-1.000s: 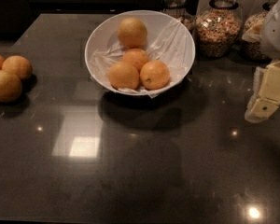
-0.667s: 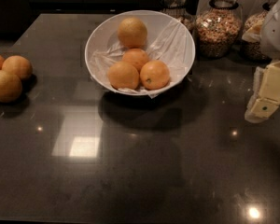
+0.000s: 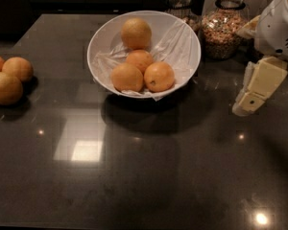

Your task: Pick orange from white bowl

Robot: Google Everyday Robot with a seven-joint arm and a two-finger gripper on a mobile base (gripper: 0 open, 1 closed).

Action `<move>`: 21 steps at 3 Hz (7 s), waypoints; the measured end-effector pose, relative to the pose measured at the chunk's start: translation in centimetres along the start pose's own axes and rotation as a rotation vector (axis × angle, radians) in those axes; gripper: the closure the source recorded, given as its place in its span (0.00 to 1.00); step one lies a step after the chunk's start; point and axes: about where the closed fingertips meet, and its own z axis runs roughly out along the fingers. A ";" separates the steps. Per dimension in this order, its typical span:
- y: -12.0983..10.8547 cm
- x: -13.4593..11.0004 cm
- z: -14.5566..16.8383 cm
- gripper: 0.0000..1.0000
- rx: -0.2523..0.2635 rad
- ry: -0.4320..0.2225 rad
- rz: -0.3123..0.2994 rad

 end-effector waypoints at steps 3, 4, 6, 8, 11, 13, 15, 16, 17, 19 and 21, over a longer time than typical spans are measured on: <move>-3.7 -9.4 3.8 0.00 -0.025 -0.238 -0.048; -3.7 -9.4 3.8 0.00 -0.025 -0.238 -0.048; -5.5 -13.3 7.1 0.00 0.013 -0.346 -0.004; -8.8 -17.0 10.8 0.00 0.052 -0.417 0.116; -12.7 -20.2 13.3 0.00 0.111 -0.439 0.246; -13.7 -20.6 13.6 0.00 0.143 -0.470 0.266; -15.7 -21.6 14.4 0.01 0.223 -0.511 0.293; -16.0 -22.0 14.5 0.08 0.239 -0.517 0.290; -16.0 -22.2 14.7 0.15 0.248 -0.513 0.284; -16.5 -21.8 16.3 0.11 0.253 -0.486 0.285; -17.1 -21.9 17.8 0.29 0.251 -0.452 0.279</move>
Offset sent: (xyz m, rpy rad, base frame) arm 0.0798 0.0951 0.0062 0.2377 -0.0558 0.1042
